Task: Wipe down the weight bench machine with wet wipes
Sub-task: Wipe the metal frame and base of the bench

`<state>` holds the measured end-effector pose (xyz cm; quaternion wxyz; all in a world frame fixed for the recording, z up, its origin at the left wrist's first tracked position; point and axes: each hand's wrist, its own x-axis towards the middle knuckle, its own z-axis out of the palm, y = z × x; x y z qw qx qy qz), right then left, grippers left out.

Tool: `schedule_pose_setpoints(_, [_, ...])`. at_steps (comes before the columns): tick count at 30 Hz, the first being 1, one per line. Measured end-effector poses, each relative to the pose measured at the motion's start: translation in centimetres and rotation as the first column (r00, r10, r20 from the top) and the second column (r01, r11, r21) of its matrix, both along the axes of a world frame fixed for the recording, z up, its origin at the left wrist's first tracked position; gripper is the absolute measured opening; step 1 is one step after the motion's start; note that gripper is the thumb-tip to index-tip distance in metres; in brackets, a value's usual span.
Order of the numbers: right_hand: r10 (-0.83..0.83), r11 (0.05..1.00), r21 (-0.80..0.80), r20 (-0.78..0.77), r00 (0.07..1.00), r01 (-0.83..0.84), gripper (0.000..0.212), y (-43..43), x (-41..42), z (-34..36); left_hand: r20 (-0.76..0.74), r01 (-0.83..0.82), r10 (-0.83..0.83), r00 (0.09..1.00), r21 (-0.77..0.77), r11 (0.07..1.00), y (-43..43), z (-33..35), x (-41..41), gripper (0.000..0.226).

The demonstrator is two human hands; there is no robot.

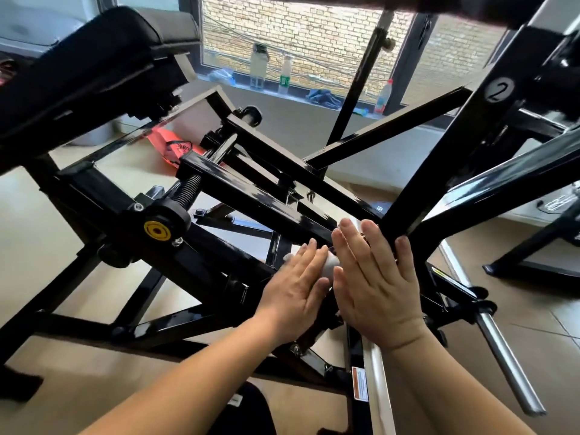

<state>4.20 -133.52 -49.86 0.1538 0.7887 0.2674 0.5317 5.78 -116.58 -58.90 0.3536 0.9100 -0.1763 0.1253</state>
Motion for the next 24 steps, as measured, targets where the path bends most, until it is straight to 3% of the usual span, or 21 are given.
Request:
schedule_pose_setpoints(2, [0.012, 1.0, -0.002, 0.011, 1.0, -0.012, 0.062, -0.1, 0.4, -0.1, -0.017, -0.006, 0.006, 1.0, -0.003, 1.0, 1.3, -1.6, -1.7, 0.063])
schedule_pose_setpoints(6, [0.028, 0.999, 0.016, 0.068, 0.997, -0.029, 0.064, 0.1, 1.2, -0.9, -0.201, -0.129, 0.137, 0.97, 0.053, 0.99, 3.5, -3.8, -3.8, 0.071])
schedule_pose_setpoints(9, [0.032, 0.999, 0.024, 0.084, 0.996, -0.034, 0.062, 0.2, 1.5, -1.2, -0.3, -0.146, 0.175, 0.938, 0.118, 0.982, 2.6, -1.3, -2.1, 0.072])
schedule_pose_setpoints(14, [0.063, 0.995, 0.073, 0.029, 0.998, -0.065, 0.06, 0.1, 1.3, -1.2, -0.1, 0.073, -0.07, 0.992, 0.022, 0.997, -1.2, 2.4, 1.2, 0.062])
schedule_pose_setpoints(17, [0.087, 0.992, 0.091, 0.013, 0.996, -0.087, 0.057, 0.3, 1.1, -1.4, -0.025, 0.107, -0.107, 0.994, -0.018, 0.994, 0.4, 1.0, -0.2, 0.055])
schedule_pose_setpoints(19, [0.089, 0.992, 0.092, 0.019, 0.996, -0.09, 0.057, 0.4, 1.2, -1.4, -0.075, 0.021, -0.021, 0.997, -0.005, 1.0, 1.9, -0.6, -1.6, 0.056])
schedule_pose_setpoints(22, [0.091, 0.99, 0.106, 0.023, 0.996, -0.093, 0.058, 0.6, 1.1, -1.5, -0.281, -0.159, 0.192, 0.94, 0.136, 0.978, 4.0, -2.9, -3.5, 0.068])
schedule_pose_setpoints(24, [0.084, 0.989, 0.118, 0.028, 0.996, -0.087, 0.057, 0.7, 1.2, -1.6, -0.347, -0.177, 0.243, 0.906, 0.211, 0.961, 4.1, -2.5, -3.5, 0.078])
